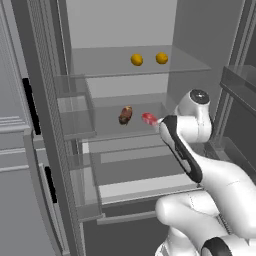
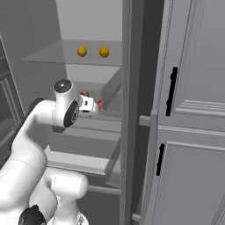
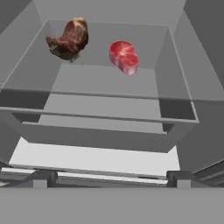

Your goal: Place one lemon and one steak in each tupperware on the nearby counter, to pack two identical lunches.

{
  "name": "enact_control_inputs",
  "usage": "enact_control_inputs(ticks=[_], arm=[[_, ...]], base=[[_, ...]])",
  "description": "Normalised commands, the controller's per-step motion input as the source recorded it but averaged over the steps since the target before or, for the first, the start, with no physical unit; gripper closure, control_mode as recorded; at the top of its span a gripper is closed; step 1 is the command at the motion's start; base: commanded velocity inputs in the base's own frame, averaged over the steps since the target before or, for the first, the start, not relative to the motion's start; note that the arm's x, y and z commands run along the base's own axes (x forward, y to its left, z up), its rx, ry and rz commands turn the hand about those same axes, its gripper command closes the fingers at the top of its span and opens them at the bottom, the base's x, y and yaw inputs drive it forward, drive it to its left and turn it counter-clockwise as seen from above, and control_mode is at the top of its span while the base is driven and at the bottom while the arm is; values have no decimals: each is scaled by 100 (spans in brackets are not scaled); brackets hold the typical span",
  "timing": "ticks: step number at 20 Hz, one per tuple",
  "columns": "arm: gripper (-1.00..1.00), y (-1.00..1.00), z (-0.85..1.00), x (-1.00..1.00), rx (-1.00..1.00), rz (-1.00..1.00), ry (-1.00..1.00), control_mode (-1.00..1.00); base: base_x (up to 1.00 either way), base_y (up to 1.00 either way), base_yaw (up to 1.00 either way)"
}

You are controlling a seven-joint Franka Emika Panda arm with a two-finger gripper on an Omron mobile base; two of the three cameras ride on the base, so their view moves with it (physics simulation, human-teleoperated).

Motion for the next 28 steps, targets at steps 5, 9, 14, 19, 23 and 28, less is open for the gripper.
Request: enact_control_inputs(ticks=[5,9,14,19,23,28], arm=[[-100,-23,-6,86,0,2,11,-100],[-100,-4,-14,80,0,0,8,-100],[-100,0,-40,49,0,0,-1,-100],[-100,-2,-48,30,0,2,0,-100],[-100,0,-37,39,0,0,0,-100],[-100,-12,-21,51,0,0,4,-100]], base=[[0,0,0],[0,0,0],[0,0,0],[0,0,0],[0,0,0],[0,0,0]])
